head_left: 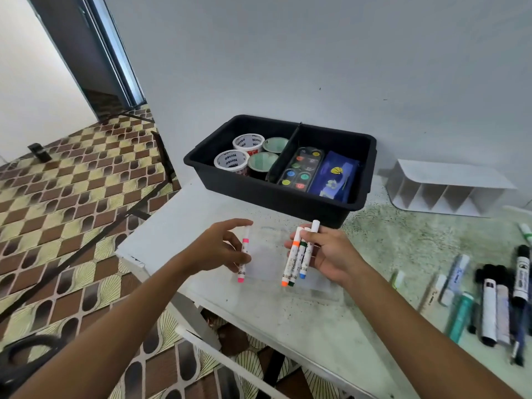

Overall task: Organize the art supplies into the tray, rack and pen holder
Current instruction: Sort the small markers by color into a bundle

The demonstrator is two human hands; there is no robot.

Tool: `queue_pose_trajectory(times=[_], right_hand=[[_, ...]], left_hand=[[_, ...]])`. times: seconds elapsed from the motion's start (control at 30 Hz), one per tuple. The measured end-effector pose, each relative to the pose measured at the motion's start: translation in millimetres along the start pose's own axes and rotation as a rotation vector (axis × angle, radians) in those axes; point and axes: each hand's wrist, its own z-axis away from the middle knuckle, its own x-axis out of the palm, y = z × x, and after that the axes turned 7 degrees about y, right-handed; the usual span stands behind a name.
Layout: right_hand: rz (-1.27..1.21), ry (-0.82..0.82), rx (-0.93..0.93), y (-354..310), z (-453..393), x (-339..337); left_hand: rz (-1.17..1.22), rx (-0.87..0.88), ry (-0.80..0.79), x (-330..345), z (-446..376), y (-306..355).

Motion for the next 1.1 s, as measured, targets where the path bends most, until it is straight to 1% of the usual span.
queue_pose_trajectory(times=[0.23, 0.47, 0.67, 0.9, 1.1], right_hand=[[-0.014, 0.009, 0.026, 12, -5, 23], [-0.033, 0.032, 0.043, 15, -7, 30], [-0.022, 0.041, 0.056, 18, -11, 31], [0.016, 0.043, 0.071, 20, -15, 28], [0.082, 0.039, 0.099, 18, -18, 29]], left_hand=[[-0.128, 0.001, -0.072, -8, -17, -8], [-0.173, -0.018, -0.128, -7, -26, -4], [-0.212, 0.001, -0.069, -10, -34, 3], [-0.234, -0.032, -0.092, -5, -43, 7], [-0.331, 0.004, -0.078, -1, -44, 9]])
